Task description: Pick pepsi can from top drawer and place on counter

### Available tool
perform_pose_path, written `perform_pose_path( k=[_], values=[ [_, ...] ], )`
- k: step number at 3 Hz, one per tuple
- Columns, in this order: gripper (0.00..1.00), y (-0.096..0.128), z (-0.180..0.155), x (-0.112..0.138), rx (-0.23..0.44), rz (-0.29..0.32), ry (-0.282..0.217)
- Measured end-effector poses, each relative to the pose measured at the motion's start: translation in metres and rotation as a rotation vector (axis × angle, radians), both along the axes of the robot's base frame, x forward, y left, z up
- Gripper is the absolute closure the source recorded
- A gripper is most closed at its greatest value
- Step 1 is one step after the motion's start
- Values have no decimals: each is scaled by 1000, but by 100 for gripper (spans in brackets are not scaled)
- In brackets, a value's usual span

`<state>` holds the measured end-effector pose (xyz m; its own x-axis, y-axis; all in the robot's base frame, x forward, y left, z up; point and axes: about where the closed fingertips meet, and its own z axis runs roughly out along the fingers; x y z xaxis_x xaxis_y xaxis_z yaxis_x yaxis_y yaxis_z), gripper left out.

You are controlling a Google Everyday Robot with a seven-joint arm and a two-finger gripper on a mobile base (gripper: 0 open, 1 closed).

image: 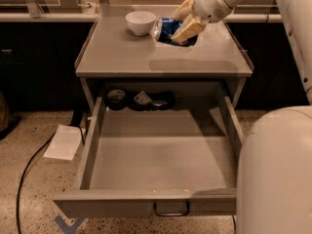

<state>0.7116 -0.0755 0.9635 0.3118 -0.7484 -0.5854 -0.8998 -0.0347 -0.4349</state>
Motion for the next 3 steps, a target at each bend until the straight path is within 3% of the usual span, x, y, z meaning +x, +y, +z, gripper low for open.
perform_pose_path(
  k=[1,3],
  values=[
    [100,8,-17,30,4,-8,12],
    [100,4,-73,52,79,-63,170]
  ],
)
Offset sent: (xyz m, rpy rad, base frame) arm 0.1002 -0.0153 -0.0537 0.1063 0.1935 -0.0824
